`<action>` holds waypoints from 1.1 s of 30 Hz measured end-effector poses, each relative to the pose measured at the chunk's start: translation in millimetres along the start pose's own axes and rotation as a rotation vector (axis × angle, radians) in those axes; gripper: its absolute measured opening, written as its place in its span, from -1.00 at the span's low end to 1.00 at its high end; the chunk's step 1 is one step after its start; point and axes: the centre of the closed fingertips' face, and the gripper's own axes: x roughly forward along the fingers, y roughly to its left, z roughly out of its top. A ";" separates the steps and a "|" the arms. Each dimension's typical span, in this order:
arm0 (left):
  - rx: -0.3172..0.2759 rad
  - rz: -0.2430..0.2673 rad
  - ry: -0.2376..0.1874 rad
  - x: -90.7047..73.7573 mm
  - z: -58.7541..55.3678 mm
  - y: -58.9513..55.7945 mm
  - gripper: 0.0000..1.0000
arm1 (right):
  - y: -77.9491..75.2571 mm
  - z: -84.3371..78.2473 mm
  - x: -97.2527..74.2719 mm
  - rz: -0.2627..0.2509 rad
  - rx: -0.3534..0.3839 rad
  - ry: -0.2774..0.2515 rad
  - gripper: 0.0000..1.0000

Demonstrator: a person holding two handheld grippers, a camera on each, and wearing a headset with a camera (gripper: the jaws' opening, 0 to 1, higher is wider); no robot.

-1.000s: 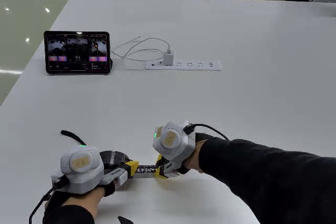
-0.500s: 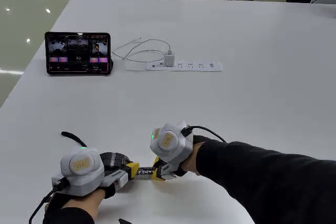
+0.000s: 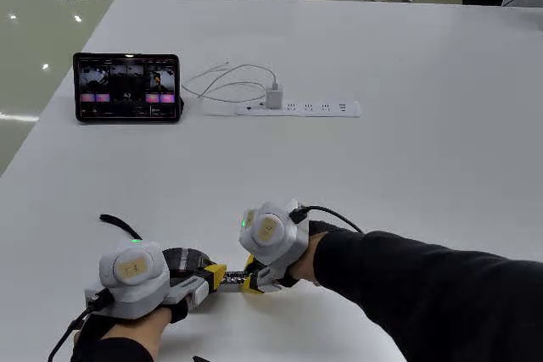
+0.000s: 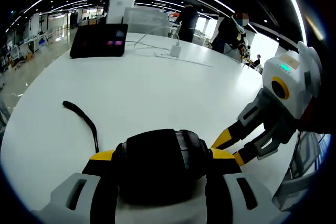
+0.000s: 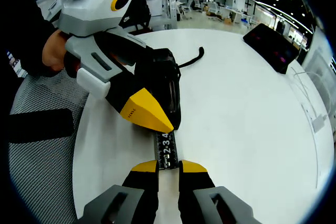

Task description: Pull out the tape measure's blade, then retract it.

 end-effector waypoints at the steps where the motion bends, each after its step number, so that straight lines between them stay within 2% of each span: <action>1: -0.001 0.000 0.000 0.1 0.1 0.1 0.26 | -0.1 0.3 0.4 0.000 -0.002 -0.001 -0.81; 33: -0.007 -0.007 -0.003 0.6 0.3 0.7 0.26 | 1.5 16.2 11.1 0.008 0.008 -0.034 -0.81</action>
